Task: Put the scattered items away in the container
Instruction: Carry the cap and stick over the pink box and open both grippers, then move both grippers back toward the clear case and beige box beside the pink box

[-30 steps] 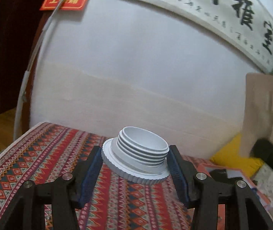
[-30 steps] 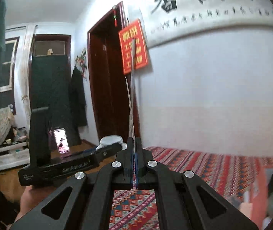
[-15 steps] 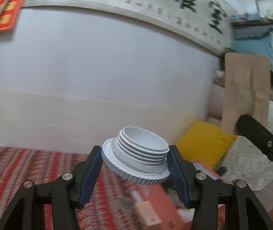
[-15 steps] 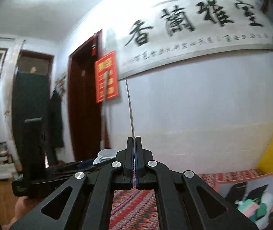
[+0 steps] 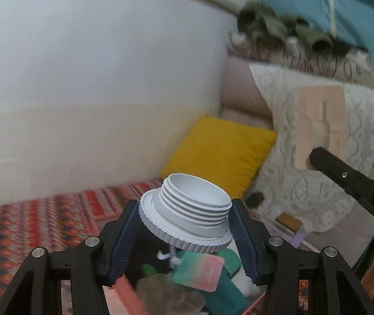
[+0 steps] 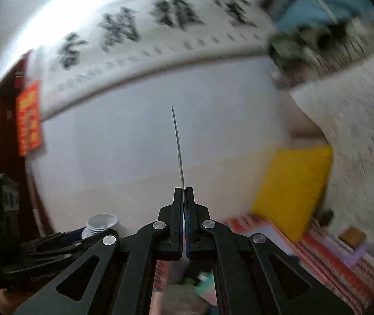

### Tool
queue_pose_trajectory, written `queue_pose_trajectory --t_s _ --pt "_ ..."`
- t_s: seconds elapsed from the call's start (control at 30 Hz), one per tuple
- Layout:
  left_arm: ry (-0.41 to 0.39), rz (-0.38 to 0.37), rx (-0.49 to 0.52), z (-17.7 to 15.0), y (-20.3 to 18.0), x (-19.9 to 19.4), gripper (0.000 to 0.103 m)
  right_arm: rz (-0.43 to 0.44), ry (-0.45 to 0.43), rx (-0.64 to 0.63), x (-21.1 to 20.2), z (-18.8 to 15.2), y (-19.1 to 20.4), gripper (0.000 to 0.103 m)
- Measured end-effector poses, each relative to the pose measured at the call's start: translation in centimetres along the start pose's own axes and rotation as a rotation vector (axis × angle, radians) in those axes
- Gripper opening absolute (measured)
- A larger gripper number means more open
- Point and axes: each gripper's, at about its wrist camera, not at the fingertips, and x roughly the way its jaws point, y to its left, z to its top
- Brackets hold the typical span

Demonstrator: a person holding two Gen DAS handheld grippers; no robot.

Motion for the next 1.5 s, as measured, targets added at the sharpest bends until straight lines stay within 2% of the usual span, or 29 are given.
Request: queue_pose_trajectory --t_s 0.3,0.33,0.37,0.4,0.43,0.47,0.5,0.53,0.57,0.6,0.83,1.0,1.13,1.2,1.37,1.5 --pt "0.181 -0.001 -0.020 -2.8 0.3 11.7 0.058 -0.145 0.222 0.118 9.3 -3.8 -9.4 0.000" --pt "0.203 0.018 -0.011 -3.2 0.3 12.6 0.058 -0.152 0.244 0.120 10.1 -4.3 -10.0 0.000" --pt "0.209 0.071 0.017 -3.7 0.1 13.3 0.059 -0.158 0.266 0.122 10.9 -4.7 -10.5 0.000" --pt "0.212 0.115 0.039 -4.0 0.0 13.7 0.068 -0.159 0.296 0.117 11.7 -5.0 -10.7 0.001" --pt "0.198 0.116 0.027 -3.7 0.2 13.1 0.076 -0.171 0.337 0.107 12.5 -5.5 -10.9 0.004" --pt "0.183 0.116 0.015 -3.4 0.4 12.4 0.090 -0.203 0.373 0.092 13.2 -5.9 -11.2 0.024" --pt "0.169 0.117 0.003 -3.1 0.6 11.8 0.099 -0.235 0.406 0.078 13.8 -6.4 -11.5 0.063" --pt "0.155 0.118 -0.009 -2.8 0.9 11.1 0.102 -0.267 0.402 0.078 13.8 -6.5 -11.9 0.081" --pt "0.141 0.119 -0.021 -2.5 1.1 10.4 0.102 -0.277 0.365 0.098 13.3 -6.3 -12.4 0.094" --pt "0.127 0.120 -0.033 -2.2 1.3 9.8 0.102 -0.285 0.329 0.118 12.8 -6.1 -13.0 0.095" --pt "0.032 0.135 -0.102 -0.2 2.8 4.9 0.102 -0.192 0.158 0.275 8.9 -3.3 -15.3 0.098" --pt "0.004 0.195 -0.105 -0.2 4.0 0.2 0.102 -0.101 0.098 0.277 7.3 -1.1 -12.5 0.103" --pt "0.032 0.266 -0.099 -2.4 5.9 -2.9 0.102 -0.007 0.101 0.216 7.6 0.1 -7.9 0.103" --pt "0.063 0.311 -0.118 -4.4 7.6 -3.9 0.102 0.047 0.127 0.188 8.4 0.0 -5.5 0.103" --pt "0.170 0.389 -0.205 -9.6 11.9 -5.3 0.102 0.223 0.356 0.178 13.5 -3.8 0.9 0.103" --pt "0.226 0.425 -0.240 -13.2 13.8 -6.1 0.102 0.319 0.587 0.217 17.6 -9.1 4.5 0.103"
